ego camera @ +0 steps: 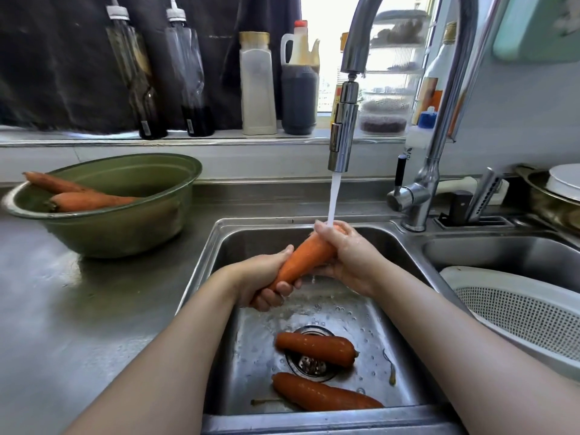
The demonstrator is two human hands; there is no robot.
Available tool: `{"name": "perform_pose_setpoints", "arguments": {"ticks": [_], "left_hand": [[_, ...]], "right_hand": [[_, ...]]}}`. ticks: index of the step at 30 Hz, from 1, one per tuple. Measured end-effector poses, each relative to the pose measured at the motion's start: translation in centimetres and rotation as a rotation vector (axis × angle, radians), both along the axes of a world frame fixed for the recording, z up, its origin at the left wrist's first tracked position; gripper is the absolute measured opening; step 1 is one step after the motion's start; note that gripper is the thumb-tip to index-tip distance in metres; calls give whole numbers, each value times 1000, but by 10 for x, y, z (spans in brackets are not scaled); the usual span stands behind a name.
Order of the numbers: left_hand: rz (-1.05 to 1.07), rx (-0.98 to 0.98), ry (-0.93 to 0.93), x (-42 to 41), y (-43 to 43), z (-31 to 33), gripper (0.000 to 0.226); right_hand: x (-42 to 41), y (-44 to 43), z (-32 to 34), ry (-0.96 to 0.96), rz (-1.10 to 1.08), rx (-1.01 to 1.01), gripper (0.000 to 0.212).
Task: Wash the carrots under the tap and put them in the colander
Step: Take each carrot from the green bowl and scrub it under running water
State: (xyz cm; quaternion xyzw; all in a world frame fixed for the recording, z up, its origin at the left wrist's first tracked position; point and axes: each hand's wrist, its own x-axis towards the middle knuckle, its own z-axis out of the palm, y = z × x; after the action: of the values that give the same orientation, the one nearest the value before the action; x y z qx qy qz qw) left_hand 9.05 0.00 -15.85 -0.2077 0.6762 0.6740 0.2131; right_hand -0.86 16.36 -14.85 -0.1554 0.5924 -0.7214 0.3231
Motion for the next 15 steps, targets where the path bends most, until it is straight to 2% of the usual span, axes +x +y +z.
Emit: {"name": "perform_pose_setpoints", "arguments": {"ticks": [1, 6, 11, 15], "left_hand": [[-7, 5, -21, 1, -2, 0, 71], [-29, 132, -40, 7, -11, -1, 63], [-10, 135, 43, 9, -10, 4, 60], [27, 80, 93, 6, -11, 1, 63]], "right_hand": [[1, -2, 0, -8, 5, 1, 29], [-4, -3, -3, -172, -54, -23, 52], [-9, 1, 0, -288, -6, -235, 45], [-4, 4, 3, -216, 103, -283, 33]]}}
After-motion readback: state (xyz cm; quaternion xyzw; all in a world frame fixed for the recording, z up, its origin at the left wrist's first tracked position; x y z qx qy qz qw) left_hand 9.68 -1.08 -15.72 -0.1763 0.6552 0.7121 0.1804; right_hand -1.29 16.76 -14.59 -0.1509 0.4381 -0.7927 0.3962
